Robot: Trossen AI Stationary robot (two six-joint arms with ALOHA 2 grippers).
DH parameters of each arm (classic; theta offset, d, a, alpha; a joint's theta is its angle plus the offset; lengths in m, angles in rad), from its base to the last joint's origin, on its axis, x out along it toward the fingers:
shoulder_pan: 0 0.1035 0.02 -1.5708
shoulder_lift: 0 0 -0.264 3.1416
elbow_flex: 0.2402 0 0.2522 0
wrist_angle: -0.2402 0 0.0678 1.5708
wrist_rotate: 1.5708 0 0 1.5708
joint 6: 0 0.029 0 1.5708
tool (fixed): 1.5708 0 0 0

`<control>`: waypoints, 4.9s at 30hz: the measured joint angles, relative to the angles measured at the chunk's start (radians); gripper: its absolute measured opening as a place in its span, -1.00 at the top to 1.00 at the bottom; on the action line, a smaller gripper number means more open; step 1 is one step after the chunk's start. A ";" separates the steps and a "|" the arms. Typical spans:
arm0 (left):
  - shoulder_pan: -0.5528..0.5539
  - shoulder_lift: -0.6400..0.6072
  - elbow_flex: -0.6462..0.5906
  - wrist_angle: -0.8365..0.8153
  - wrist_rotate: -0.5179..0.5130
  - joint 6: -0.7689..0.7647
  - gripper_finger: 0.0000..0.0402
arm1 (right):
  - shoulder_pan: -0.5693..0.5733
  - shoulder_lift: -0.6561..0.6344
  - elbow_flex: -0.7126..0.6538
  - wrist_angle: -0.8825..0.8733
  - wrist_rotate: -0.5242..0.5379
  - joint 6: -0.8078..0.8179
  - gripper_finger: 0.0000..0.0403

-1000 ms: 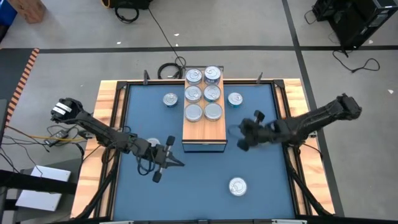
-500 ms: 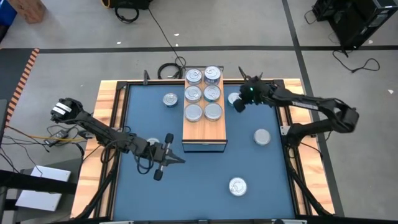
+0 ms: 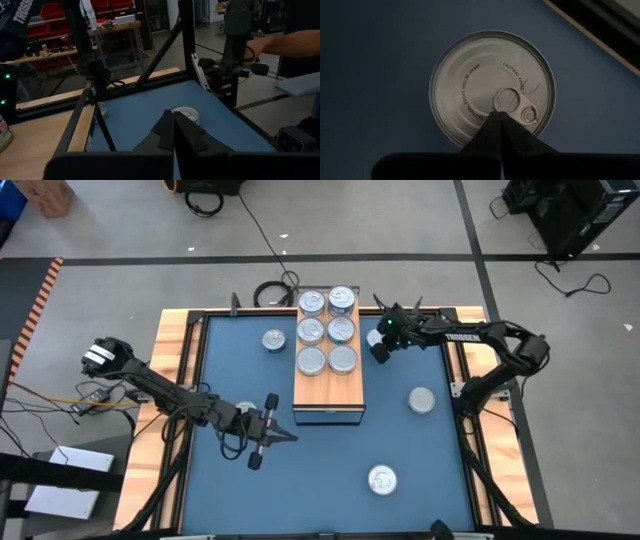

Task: Stack canned seafood by type on shelf
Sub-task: Stack the yellow-blue tuna can on top of the other yellow-blue tuna can on the shelf

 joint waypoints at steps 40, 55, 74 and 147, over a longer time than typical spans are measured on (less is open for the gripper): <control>-0.051 0.000 0.000 -0.020 -0.043 0.026 0.97 | 0.349 -0.162 -0.075 -0.418 0.264 0.267 0.99; -0.063 0.000 0.000 -0.018 -0.077 0.009 0.97 | 0.568 -0.197 -0.095 -0.505 0.034 0.509 0.99; -0.063 -0.001 0.001 -0.035 -0.085 -0.033 0.97 | 1.076 -0.199 -0.014 -0.432 -0.019 0.778 0.98; -0.064 -0.001 0.001 -0.037 -0.093 -0.034 0.97 | 1.241 0.150 0.159 0.344 0.035 0.773 1.00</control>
